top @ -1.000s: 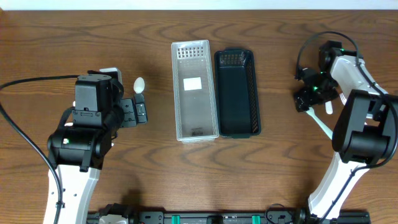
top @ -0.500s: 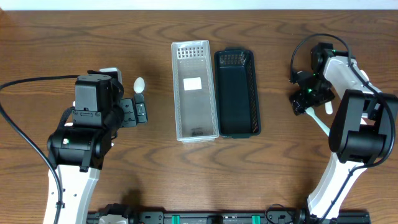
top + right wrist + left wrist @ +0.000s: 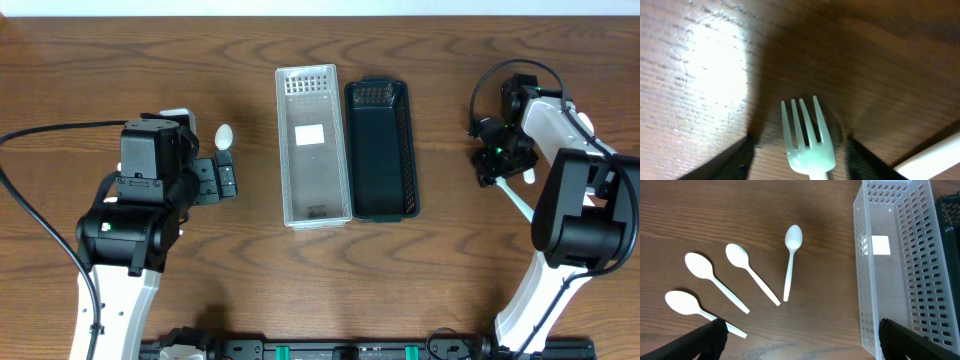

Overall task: Pack container
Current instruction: 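Lower the right gripper and grasp the white fork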

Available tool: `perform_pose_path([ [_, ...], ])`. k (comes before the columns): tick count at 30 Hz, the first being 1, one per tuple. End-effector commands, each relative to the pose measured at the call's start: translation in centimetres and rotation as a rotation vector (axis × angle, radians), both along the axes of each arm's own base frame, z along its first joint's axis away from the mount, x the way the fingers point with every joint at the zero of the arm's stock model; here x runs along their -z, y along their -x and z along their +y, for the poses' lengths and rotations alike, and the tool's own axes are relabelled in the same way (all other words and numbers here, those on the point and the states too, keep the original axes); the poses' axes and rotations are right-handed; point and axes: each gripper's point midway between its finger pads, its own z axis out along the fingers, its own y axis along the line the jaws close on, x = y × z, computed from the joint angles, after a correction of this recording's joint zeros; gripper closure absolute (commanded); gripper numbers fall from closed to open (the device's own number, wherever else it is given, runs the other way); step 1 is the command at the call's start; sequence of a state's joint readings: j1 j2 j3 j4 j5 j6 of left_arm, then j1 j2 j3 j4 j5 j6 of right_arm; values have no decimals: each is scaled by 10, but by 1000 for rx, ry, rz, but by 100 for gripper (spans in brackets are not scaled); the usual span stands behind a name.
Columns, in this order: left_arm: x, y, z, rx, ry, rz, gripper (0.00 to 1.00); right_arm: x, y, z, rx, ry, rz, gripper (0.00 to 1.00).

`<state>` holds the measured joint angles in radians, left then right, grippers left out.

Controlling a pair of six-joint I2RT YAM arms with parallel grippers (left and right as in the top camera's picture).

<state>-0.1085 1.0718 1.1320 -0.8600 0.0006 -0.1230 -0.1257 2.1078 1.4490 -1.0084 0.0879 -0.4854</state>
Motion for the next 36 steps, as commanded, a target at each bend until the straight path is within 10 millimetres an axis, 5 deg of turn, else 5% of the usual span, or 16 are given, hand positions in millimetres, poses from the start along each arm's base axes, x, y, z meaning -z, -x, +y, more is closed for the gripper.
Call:
perform_pose_path([
  [1, -10, -3, -1, 12, -4, -25, 2, 21, 12, -1, 42, 1, 46, 48],
  [9, -10, -3, -1, 12, -4, -25, 2, 21, 10, -1, 49, 3, 35, 64],
  [30, -11, -5, -1, 12, -3, -34, 2, 21, 3, -2, 146, 16, 1, 86],
  [36, -12, -5, -1, 12, -3, -36, 2, 6, -11, 0, 191, 23, -34, 93],
])
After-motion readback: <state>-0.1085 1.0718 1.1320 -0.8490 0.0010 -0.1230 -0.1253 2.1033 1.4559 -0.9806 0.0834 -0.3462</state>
